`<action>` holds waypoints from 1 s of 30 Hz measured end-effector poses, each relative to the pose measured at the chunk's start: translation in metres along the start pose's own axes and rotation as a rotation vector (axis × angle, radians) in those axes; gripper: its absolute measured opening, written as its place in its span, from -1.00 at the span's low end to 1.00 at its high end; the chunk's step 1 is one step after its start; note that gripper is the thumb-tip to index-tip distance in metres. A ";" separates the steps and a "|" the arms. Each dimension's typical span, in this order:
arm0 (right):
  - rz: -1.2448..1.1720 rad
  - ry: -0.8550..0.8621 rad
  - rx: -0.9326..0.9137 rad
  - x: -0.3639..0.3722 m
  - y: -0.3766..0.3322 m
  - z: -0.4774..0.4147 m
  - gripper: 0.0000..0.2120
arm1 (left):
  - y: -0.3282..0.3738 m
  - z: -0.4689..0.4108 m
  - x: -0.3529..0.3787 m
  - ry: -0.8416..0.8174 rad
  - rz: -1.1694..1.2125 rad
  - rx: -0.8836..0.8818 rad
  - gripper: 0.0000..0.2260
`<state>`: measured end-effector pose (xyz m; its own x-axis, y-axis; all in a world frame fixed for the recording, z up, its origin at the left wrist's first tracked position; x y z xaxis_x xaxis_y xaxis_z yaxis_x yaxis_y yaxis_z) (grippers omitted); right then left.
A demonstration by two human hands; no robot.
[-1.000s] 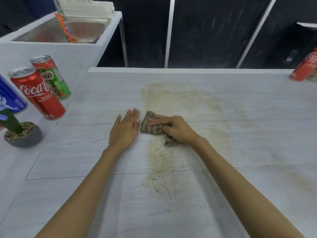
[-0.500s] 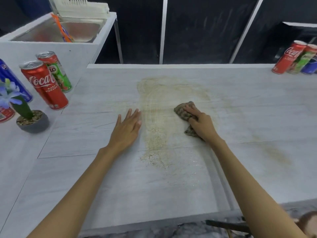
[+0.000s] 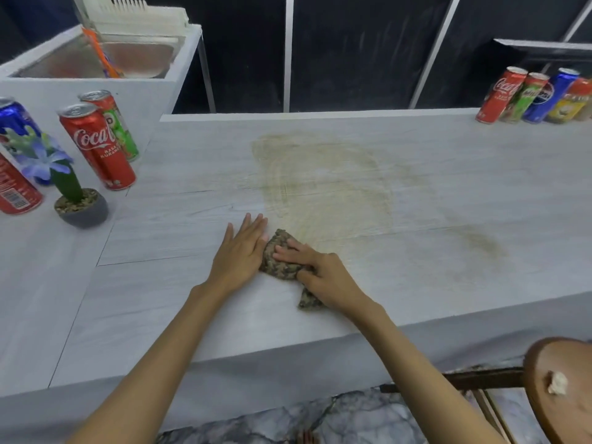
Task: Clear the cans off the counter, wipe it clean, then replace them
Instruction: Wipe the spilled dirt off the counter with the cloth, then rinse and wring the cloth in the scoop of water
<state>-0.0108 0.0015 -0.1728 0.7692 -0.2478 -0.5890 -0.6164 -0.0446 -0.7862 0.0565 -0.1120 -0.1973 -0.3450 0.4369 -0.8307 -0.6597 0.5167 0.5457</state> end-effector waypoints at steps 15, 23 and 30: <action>-0.239 -0.010 0.044 0.059 -0.050 0.041 -0.53 | -0.028 0.056 -0.038 -0.010 0.468 -0.141 -0.62; -1.230 -0.209 0.379 0.119 -0.085 0.038 -0.59 | -0.084 0.123 -0.068 -0.008 0.792 -0.296 -0.59; -1.361 -0.505 0.597 0.227 -0.137 0.043 -0.68 | -0.191 0.243 -0.090 0.214 1.254 -0.521 -0.63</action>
<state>0.2554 -0.0067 -0.2067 0.7206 0.0005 0.6933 0.6196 0.4482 -0.6444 0.3754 -0.0712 -0.2001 -0.9538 0.2561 0.1568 0.0117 -0.4902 0.8716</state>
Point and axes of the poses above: each hand's wrist, its own z-axis away from the middle knuckle, its own x-axis out of the palm, y = z × x, the point moved 9 cm from there along -z, towards the middle knuckle, and after that the axes turned 11 degrees about -x, right-handed, at the moved point
